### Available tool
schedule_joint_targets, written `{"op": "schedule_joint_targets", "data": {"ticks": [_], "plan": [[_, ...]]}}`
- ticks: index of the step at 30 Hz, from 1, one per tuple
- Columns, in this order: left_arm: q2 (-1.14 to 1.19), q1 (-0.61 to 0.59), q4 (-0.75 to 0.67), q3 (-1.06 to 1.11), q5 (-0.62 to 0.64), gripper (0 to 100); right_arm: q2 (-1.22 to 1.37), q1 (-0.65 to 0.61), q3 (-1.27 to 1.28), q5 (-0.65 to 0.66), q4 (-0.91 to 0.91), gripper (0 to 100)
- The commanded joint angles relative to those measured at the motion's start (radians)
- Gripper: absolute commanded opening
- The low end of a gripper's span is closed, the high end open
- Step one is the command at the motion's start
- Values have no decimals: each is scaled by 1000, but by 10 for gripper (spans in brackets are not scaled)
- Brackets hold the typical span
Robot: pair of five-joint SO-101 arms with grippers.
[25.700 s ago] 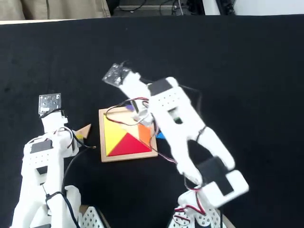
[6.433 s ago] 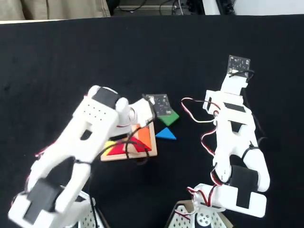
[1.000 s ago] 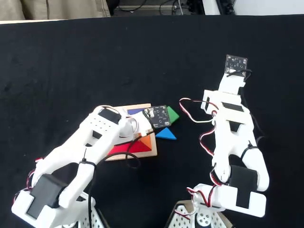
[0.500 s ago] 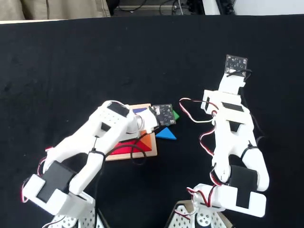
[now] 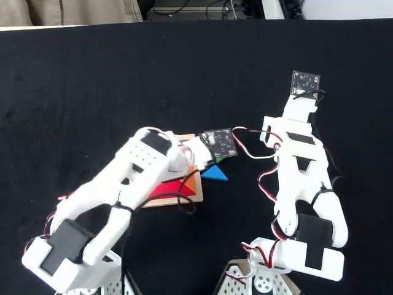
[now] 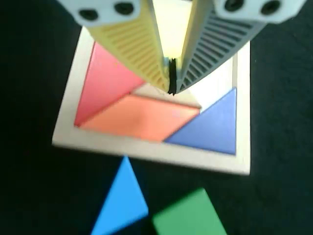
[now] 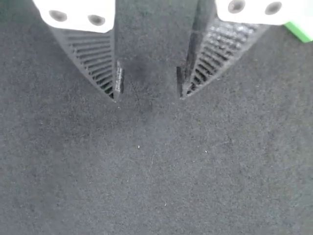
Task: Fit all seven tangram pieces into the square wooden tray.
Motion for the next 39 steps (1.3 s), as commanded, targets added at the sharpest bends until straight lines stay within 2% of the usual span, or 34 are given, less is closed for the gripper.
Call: {"op": "schedule_joint_targets", "data": {"ticks": [1, 4, 7, 13, 17, 20, 23, 27, 31, 34, 39], "plan": [[-54, 15, -77, -10, 133, 30, -5, -14, -28, -3, -11, 191], [-97, -4, 6, -64, 233, 30, -5, -14, -27, -3, -11, 191], [-152, -22, 71, -58, 239, 30, -5, -14, -27, -3, -11, 191], [-267, -179, -5, 76, 272, 30, -5, -14, -27, -3, -11, 190], [-517, -335, 26, 160, 463, 30, -12, -14, -27, -3, 0, 190], [-760, -456, 52, 255, 539, 30, -18, -14, -51, -3, 58, 191], [-964, -530, 44, 418, 603, 33, -41, -28, -127, -5, 201, 194], [-1135, -562, 21, 627, 623, 33, -50, -146, -271, 23, 445, 194], [-1204, -619, -153, 820, 624, 34, -50, -311, -392, 107, 657, 194], [-1217, -641, -222, 906, 626, 34, -50, -393, -404, 107, 701, 195], [-1218, -634, -233, 932, 618, 58, 5, -482, -374, 114, 700, 198]]}}
